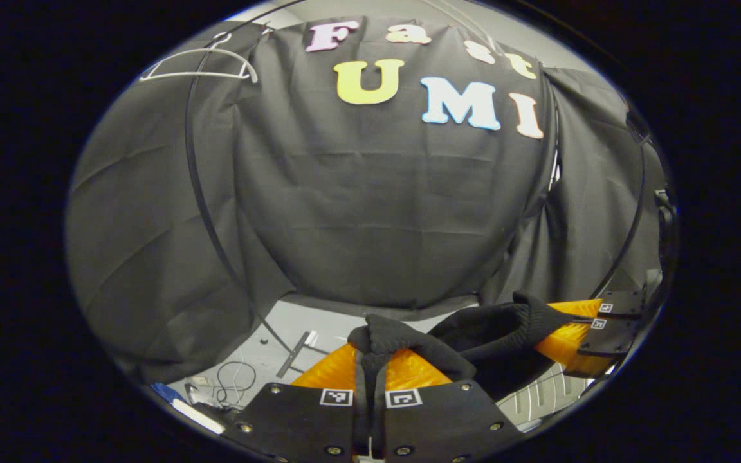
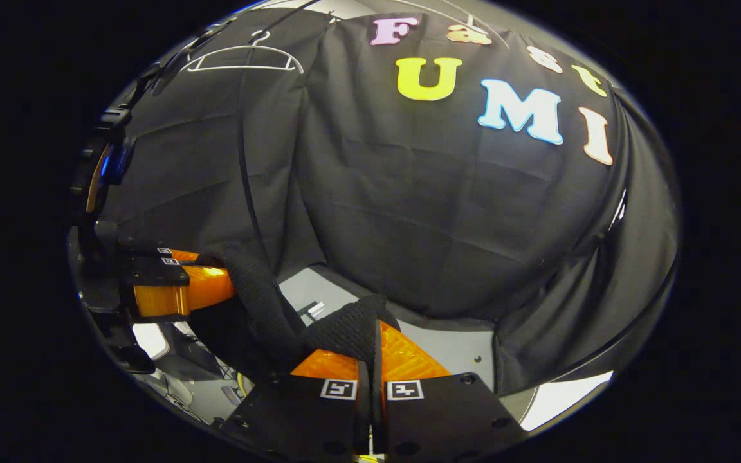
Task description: Grasp the clothes on the hanger with both hands and then place them into the laundry hamper below.
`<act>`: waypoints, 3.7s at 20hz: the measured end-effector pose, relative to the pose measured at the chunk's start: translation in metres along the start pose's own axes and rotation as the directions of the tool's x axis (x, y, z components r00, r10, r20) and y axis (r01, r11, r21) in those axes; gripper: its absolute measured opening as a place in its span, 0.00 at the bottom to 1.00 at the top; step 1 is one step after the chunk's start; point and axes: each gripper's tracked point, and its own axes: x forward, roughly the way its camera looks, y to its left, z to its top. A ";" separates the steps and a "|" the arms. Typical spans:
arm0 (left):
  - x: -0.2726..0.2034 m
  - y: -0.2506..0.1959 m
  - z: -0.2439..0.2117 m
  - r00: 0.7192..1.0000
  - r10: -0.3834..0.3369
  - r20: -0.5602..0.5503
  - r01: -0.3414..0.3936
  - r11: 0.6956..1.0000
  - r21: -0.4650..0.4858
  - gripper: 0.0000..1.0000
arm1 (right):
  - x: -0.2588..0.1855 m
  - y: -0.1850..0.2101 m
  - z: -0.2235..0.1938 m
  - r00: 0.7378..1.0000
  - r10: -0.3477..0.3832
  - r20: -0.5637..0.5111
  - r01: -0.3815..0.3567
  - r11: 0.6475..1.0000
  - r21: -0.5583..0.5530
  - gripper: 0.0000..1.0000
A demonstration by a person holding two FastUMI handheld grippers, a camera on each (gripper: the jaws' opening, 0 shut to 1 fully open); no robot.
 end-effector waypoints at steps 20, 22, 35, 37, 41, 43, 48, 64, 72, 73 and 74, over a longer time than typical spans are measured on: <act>0.003 0.057 -0.046 0.983 0.125 -0.132 -0.121 0.992 0.034 0.90 | 0.004 0.007 -0.077 0.981 0.055 -0.184 -0.044 0.997 0.062 0.78; -0.012 0.063 -0.022 0.988 0.133 -0.075 -0.129 0.990 0.055 0.90 | -0.010 0.000 -0.059 0.990 0.028 -0.141 -0.021 0.998 0.051 0.97; -0.193 0.104 0.144 0.935 0.050 0.352 -0.079 0.994 0.069 0.89 | -0.168 -0.021 0.082 0.927 -0.272 0.260 0.231 0.957 0.175 0.98; -0.226 0.104 0.170 0.918 0.043 0.395 -0.075 0.995 0.066 0.89 | -0.200 -0.024 0.104 0.894 -0.309 0.323 0.260 0.947 0.187 0.97; -0.292 0.099 0.214 0.873 0.023 0.488 -0.048 0.998 0.039 0.89 | -0.265 -0.036 0.138 0.822 -0.374 0.429 0.318 0.927 0.198 0.97; -0.311 0.091 0.232 0.850 0.017 0.526 -0.035 0.999 0.024 0.89 | -0.291 -0.040 0.144 0.797 -0.390 0.461 0.327 0.921 0.214 0.97; -0.375 0.072 0.261 0.799 0.002 0.601 -0.031 0.999 0.038 0.89 | -0.360 -0.053 0.147 0.732 -0.416 0.539 0.336 0.909 0.245 0.97; -0.413 0.033 0.263 0.750 0.033 0.660 -0.067 0.997 0.027 0.89 | -0.410 -0.098 0.135 0.646 -0.499 0.578 0.378 0.867 0.325 0.98; -0.444 0.042 0.277 0.739 0.058 0.672 -0.114 0.993 0.040 0.89 | -0.414 -0.114 0.142 0.616 -0.532 0.581 0.384 0.847 0.369 0.96; -0.447 0.044 0.280 0.737 0.057 0.673 -0.113 0.993 0.040 0.89 | -0.415 -0.115 0.144 0.613 -0.534 0.583 0.383 0.846 0.372 0.96; -0.448 0.046 0.285 0.737 0.056 0.673 -0.112 0.993 0.041 0.89 | -0.413 -0.118 0.147 0.609 -0.535 0.586 0.386 0.845 0.371 0.97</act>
